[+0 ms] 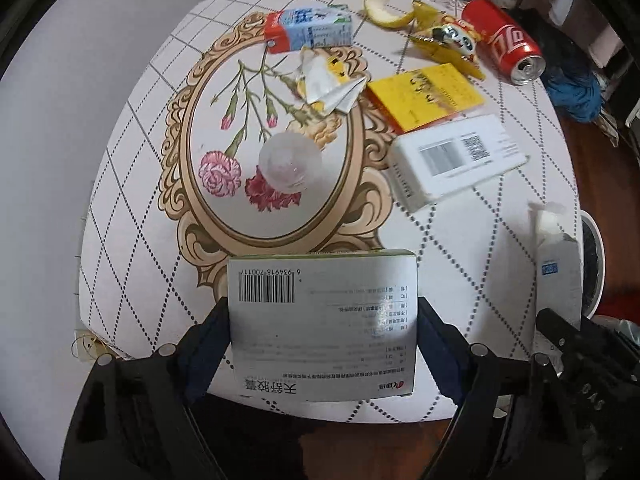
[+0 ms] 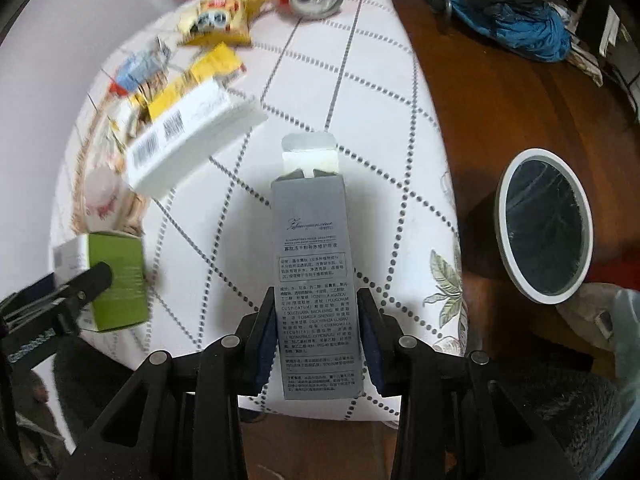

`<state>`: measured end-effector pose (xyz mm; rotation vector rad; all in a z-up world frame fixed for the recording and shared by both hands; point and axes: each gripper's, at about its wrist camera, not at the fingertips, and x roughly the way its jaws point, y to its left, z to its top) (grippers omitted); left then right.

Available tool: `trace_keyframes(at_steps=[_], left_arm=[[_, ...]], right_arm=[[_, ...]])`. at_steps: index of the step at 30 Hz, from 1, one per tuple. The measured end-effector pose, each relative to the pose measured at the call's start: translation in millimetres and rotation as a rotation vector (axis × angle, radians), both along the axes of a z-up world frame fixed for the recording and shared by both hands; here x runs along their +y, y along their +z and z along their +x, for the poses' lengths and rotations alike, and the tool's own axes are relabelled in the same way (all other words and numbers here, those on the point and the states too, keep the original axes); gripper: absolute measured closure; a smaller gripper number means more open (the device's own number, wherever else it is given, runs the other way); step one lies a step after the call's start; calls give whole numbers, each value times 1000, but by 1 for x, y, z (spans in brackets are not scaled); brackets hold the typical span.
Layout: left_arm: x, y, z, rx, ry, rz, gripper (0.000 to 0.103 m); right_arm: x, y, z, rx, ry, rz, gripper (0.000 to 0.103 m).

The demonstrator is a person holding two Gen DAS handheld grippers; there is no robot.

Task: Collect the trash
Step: 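Carry both boxes over the white bin and open both tools to drop them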

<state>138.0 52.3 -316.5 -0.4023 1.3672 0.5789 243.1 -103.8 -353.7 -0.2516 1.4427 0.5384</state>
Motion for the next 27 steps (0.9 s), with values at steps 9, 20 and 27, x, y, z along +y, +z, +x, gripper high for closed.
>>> trace_keyframes(at_steps=[9,20,27], left_arm=[[-1,-2,1,-24,-18,23,17],[-13,25,3,-72,-57,109,17],[-51,76,29,-167,-148,166,17]], right_arm=[[1,-5,-2,-12,2,-35,54],[-5,9,-11,-51,4,27,66],[-48,53,-2,-97,-52,136,66]])
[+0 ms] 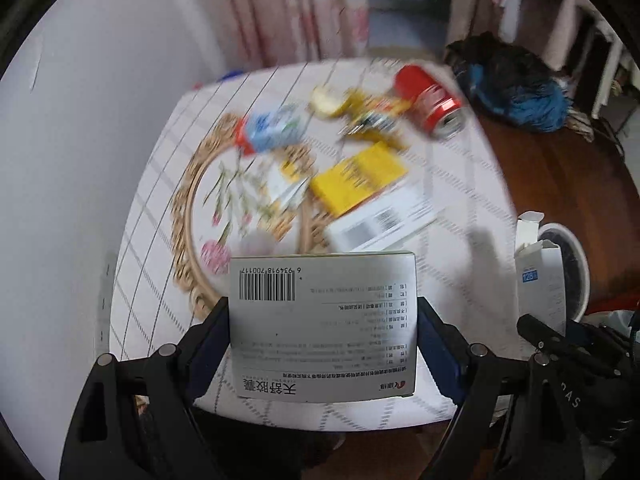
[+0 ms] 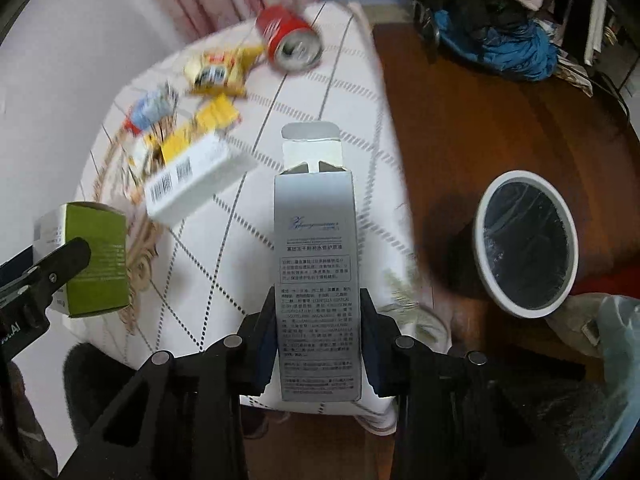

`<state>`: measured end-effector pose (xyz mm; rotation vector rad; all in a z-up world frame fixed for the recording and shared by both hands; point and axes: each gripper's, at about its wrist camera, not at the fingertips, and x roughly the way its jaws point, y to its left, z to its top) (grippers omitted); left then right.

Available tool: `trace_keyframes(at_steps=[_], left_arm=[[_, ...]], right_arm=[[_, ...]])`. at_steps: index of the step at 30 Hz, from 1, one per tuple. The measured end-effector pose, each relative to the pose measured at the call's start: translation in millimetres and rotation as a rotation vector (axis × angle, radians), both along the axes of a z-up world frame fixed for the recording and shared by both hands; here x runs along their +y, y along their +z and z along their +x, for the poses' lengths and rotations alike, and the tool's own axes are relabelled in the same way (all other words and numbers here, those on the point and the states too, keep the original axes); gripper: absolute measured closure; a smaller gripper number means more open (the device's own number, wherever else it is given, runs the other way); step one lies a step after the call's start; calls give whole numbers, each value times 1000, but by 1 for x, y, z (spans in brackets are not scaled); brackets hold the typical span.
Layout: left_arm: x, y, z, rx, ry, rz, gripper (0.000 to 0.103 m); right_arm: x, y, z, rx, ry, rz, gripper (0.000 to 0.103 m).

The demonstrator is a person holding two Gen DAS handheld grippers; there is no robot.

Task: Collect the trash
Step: 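Carry both boxes over the white bin and open both tools to drop them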

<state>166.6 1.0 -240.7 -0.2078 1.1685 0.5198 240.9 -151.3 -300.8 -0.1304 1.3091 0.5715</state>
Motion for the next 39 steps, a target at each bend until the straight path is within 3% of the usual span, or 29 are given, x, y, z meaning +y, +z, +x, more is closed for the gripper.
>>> trace_keyframes(at_steps=[6,11,17,23,29,33,34,36,37,39], left_arm=[[-58,32,53,-90,-129,-49,17],[-114,14,114,-96,-225,-168,17],[-167,-53,189,-30,-247,-335,17],[-199,-113,245,43,-237,-458,17],[-219,-138,264,92,-227,-548,15],[-227,-144,268,114,-237,-558,14],[-229,-145,268,124,-241,-558,6],[-231,-145,270,135,-253,-539,2],[-232,-143,269,136,-260,-517,2],[-235,-139,268,135,-274,-469,2]], right_arm=[[-85,41,42,-61,-115,59,66],[-160,41,91,-82,-218,7,66],[-233,-19,159,24,-261,-62,66],[-267,-75,209,93,-256,-126,66],[-277,-111,241,138,-238,-149,66],[-279,-131,252,168,-209,-168,64],[-281,-135,253,176,-213,-180,62],[-284,-142,253,183,-228,-200,37],[-287,-143,253,183,-241,-207,20],[-289,-143,253,185,-253,-214,17]])
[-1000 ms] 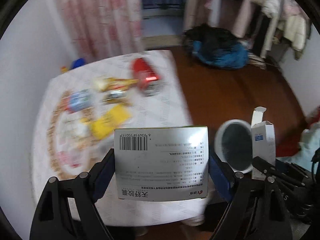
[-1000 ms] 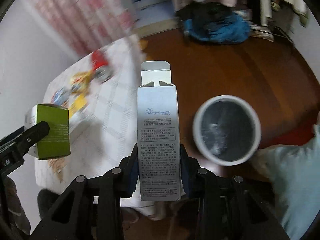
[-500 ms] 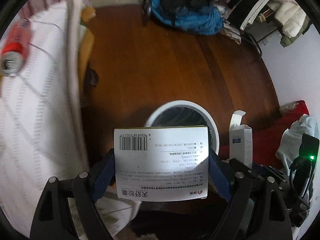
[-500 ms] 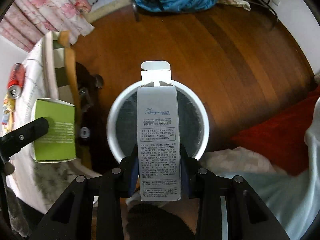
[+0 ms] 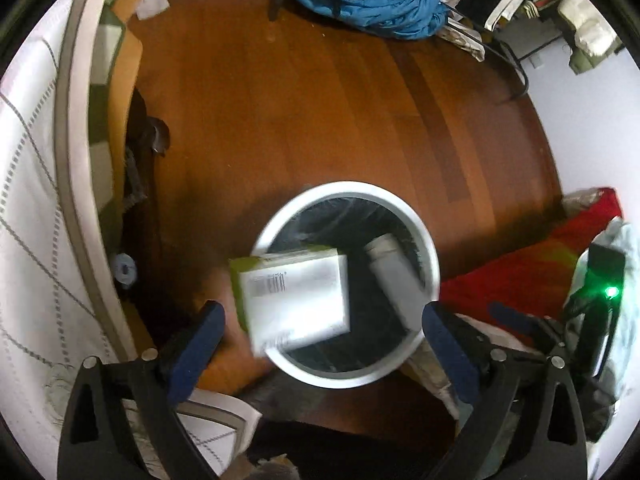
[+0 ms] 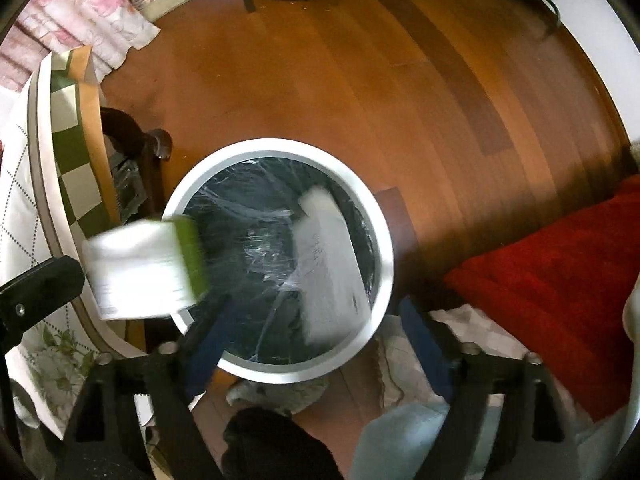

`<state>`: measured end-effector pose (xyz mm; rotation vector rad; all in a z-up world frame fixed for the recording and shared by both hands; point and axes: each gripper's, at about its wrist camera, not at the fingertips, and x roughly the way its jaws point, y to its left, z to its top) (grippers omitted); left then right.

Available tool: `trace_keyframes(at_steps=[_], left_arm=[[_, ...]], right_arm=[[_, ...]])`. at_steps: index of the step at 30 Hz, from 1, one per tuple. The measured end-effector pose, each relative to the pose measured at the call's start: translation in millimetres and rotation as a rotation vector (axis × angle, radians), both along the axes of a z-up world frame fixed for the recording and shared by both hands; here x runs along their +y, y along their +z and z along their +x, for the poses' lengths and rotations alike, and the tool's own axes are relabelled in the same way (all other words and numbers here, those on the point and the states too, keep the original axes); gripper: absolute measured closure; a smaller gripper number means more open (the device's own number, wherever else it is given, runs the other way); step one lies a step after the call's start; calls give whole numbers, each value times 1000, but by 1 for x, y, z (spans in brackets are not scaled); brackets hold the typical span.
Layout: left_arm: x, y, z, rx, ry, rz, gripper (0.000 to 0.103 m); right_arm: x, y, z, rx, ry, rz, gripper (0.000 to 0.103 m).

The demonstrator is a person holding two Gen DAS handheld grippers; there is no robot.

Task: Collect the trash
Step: 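Carry both boxes over the white bin and open both tools to drop them, then move both tools back over the table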

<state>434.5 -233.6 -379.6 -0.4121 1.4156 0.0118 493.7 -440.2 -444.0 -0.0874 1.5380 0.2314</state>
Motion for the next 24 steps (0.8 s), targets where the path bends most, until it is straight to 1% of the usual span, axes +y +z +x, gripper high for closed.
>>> trace_keyframes(at_steps=[1,2,4,9,14,20,24], left_arm=[[0,2,-2,-3,-6,25,2],[1,4,-6,-7,-10,52,2],[1,9,-8,-11,-18,99,2],[4,18,-15,-25,-29,167,2],[3,38,-24,-60,-40,223,2],[3,71,-34,-109,-45,264,2],[3,94,-47,-149,-50,286,2]], right_arm=[[0,-1,1,1,0,-12,14],[0,0,0,0,-1,-23,9],[-1,2,-2,2,-4,-22,5],[-2,18,-10,-9,-24,-15,5],[-3,37,-23,-31,-35,-13,4],[-7,71,-40,-85,-65,-3,4],[-8,102,-56,-138,-75,0,4]])
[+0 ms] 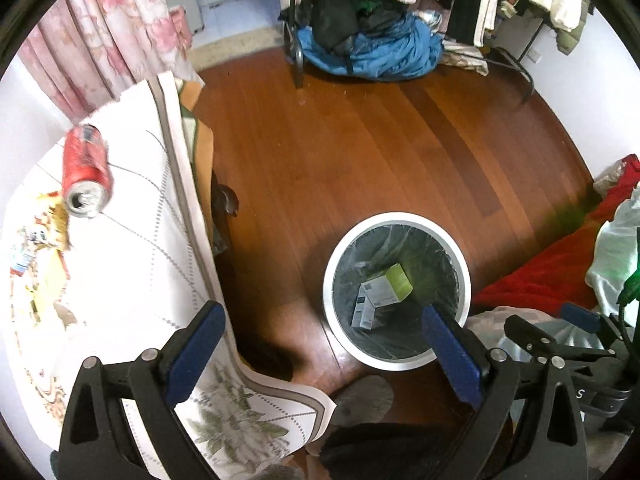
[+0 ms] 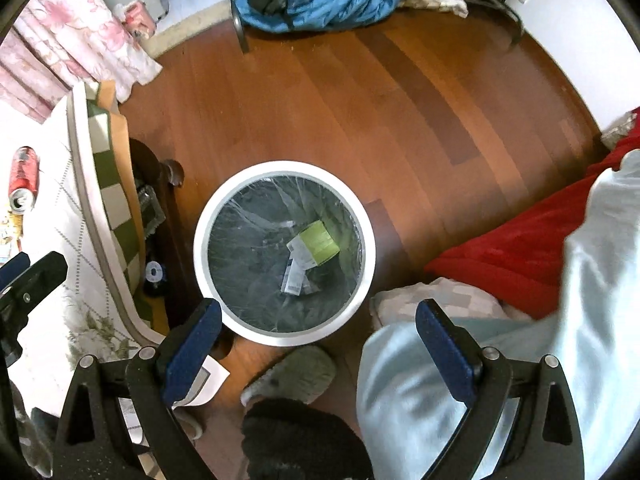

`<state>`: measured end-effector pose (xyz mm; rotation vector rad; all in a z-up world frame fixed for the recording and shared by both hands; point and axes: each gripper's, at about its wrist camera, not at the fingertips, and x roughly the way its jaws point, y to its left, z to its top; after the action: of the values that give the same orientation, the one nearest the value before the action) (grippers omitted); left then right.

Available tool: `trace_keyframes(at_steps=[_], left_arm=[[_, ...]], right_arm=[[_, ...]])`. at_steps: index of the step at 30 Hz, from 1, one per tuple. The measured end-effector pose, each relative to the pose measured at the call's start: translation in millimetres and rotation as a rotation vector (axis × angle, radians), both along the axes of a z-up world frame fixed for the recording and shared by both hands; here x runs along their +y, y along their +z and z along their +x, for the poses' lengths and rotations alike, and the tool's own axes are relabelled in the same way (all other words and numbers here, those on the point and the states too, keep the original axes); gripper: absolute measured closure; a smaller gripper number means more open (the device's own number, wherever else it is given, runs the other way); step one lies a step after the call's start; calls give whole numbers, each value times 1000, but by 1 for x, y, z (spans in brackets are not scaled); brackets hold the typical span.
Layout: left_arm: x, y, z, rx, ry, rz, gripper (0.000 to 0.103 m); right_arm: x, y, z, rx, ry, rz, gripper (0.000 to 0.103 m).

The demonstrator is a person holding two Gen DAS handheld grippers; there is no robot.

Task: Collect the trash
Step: 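Move both tools back over the table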

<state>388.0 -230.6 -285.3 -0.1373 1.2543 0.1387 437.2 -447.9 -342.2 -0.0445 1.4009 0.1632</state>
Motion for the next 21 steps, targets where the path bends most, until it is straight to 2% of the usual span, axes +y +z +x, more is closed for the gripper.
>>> trace_keyframes(at_steps=[13,21], left_arm=[[12,89,-54,-160,-34,6,2],[58,135,-85,-257,16,11,2]], right_arm=[[8,114,-56,-181,-15,24,4],[42,169,-85,-267,-12,101,4]])
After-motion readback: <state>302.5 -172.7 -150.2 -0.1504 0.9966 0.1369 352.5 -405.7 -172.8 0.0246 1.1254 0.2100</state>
